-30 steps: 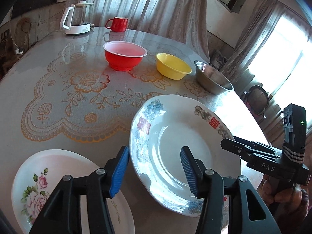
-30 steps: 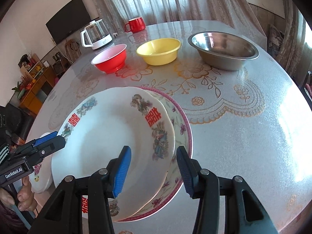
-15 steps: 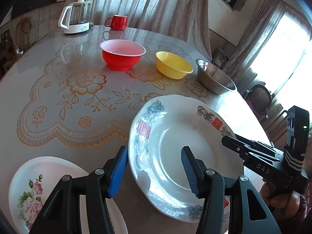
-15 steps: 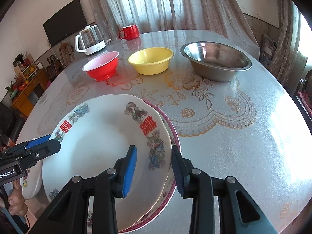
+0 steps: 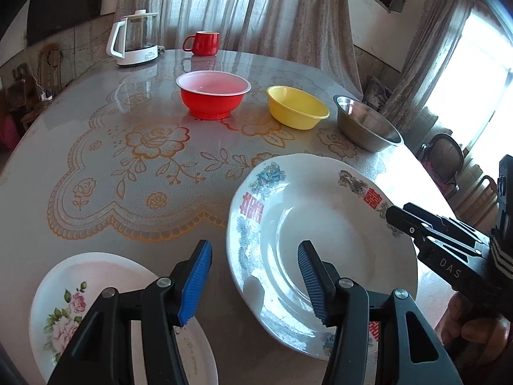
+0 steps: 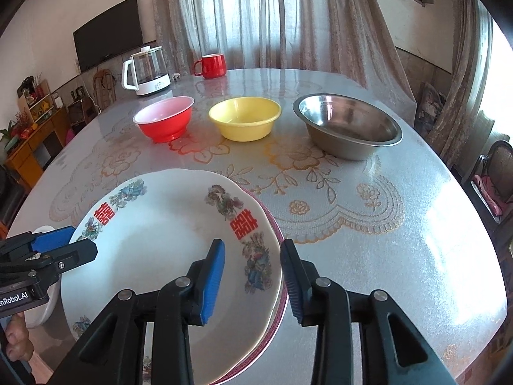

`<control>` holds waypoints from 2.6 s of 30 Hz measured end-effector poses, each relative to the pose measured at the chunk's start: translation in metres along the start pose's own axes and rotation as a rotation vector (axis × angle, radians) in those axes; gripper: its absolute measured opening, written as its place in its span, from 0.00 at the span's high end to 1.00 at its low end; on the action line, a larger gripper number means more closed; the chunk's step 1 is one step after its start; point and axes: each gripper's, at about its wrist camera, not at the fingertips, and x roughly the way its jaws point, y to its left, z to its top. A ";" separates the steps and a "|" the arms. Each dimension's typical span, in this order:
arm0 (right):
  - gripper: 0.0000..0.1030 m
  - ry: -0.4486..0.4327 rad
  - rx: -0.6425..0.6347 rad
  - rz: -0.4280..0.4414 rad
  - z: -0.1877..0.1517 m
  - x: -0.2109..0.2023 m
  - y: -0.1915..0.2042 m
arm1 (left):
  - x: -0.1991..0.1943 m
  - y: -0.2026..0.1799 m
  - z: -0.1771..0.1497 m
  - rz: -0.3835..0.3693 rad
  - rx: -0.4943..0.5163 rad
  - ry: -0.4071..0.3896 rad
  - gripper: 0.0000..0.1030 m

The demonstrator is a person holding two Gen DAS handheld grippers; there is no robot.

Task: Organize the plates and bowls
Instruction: 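Open the right gripper and withdraw from the stacked plates, then move the left gripper to the pink-rose plate rim and close on it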

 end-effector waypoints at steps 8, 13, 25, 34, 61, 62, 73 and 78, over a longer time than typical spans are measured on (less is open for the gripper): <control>0.60 -0.022 0.028 0.052 0.003 -0.009 0.003 | -0.009 0.014 -0.004 0.037 -0.054 -0.012 0.46; 0.59 -0.027 0.022 0.130 0.003 -0.013 0.015 | -0.013 0.022 -0.007 0.047 -0.082 -0.014 0.46; 0.58 0.002 0.002 0.410 -0.002 -0.019 0.056 | -0.032 0.050 -0.016 0.059 -0.153 -0.044 0.46; 0.58 0.067 -0.094 0.595 -0.013 -0.020 0.103 | -0.062 0.097 -0.028 0.115 -0.252 -0.100 0.44; 0.45 0.241 -0.371 0.528 -0.054 -0.003 0.183 | -0.074 0.143 -0.095 0.112 -0.254 -0.079 0.46; 0.44 0.244 -0.376 0.521 -0.054 -0.003 0.184 | -0.073 0.143 -0.095 0.116 -0.248 -0.079 0.46; 0.34 0.258 -0.373 0.492 -0.053 0.000 0.199 | -0.071 0.133 -0.097 0.171 -0.192 -0.078 0.46; 0.32 0.257 -0.346 0.482 -0.051 0.001 0.200 | -0.069 0.132 -0.095 0.177 -0.199 -0.082 0.46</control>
